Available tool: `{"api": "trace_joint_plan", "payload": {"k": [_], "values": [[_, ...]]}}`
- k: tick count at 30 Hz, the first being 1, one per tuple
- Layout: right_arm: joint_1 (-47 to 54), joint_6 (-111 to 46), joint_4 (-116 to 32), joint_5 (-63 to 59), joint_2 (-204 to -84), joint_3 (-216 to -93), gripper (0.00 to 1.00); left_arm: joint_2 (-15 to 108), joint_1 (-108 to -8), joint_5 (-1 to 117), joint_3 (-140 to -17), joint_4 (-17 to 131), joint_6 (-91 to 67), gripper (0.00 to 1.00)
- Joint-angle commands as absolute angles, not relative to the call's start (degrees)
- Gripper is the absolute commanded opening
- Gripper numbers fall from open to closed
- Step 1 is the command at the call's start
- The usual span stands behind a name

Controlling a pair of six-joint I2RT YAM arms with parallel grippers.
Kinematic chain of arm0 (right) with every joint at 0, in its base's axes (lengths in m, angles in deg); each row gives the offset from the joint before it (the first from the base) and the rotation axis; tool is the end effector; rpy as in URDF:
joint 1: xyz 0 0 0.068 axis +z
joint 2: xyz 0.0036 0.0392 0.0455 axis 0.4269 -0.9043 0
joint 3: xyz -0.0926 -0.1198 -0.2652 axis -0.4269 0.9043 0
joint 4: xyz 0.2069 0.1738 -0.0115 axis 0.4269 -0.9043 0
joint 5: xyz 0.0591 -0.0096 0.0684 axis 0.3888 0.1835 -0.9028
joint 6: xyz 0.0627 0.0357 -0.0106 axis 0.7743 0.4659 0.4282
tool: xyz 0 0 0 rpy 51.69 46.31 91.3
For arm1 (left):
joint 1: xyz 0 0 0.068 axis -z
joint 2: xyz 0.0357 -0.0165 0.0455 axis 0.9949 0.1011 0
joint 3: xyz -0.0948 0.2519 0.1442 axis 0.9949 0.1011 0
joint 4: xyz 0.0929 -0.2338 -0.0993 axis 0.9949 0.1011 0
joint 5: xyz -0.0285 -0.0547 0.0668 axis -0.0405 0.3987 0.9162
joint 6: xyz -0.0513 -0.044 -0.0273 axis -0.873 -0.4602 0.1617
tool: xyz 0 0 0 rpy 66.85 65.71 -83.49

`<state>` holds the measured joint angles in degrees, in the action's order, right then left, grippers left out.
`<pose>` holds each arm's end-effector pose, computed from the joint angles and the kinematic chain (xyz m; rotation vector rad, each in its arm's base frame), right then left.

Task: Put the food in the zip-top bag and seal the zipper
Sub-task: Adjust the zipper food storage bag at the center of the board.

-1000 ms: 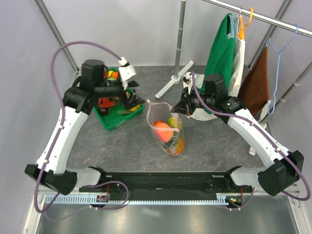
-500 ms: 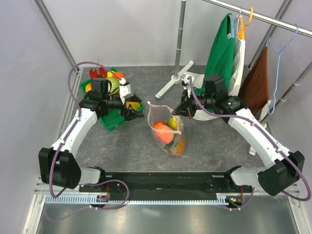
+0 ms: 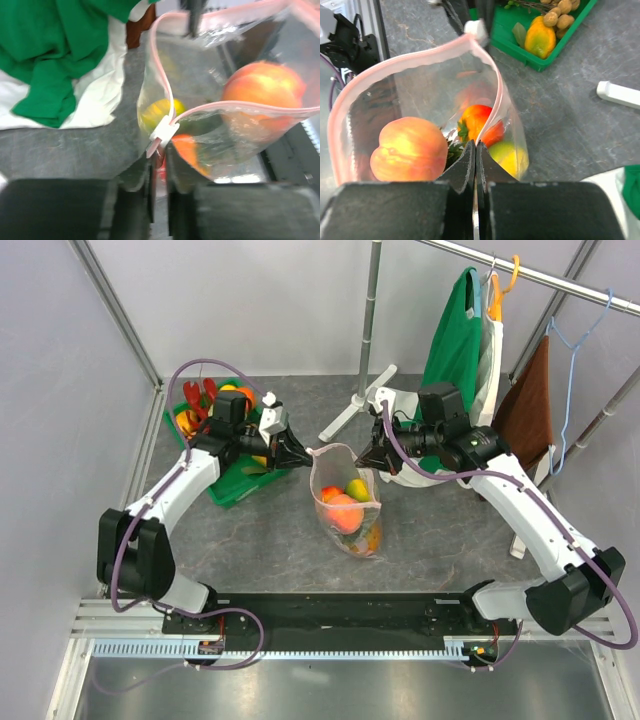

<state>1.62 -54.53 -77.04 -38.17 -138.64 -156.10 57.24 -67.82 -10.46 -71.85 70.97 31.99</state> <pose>0.2455 0.1713 0.4029 -1.1547 1.7809 0.9339 0.3035 -0.1508 0.3278 1.3759 1.2435 -1.2006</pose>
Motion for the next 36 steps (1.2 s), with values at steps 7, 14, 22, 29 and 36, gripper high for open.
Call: {"api": "trace_joint_plan", "payload": {"k": [7,14,22,29,36], "values": [[1.80,-61.13,-77.37,-35.49,-138.90,-159.25,0.00,34.20,-66.80,-9.04,-64.15,66.67,11.17,0.02],[1.80,-58.67,-77.02,-34.52,-139.16,-161.44,0.50,31.91,-66.80,-1.21,-64.15,72.03,3.94,0.02],[2.50,-52.35,-75.18,-36.80,-137.32,-166.54,0.89,32.70,-65.57,1.26,-65.28,77.82,8.41,0.02],[9.79,-52.52,-72.10,-36.19,-139.42,-168.82,0.87,32.35,-60.91,5.20,-66.78,84.07,17.64,0.02],[14.89,-52.77,-70.16,-37.68,-141.53,-168.83,0.80,32.00,-59.94,6.44,-67.57,83.90,18.09,0.02]]}}
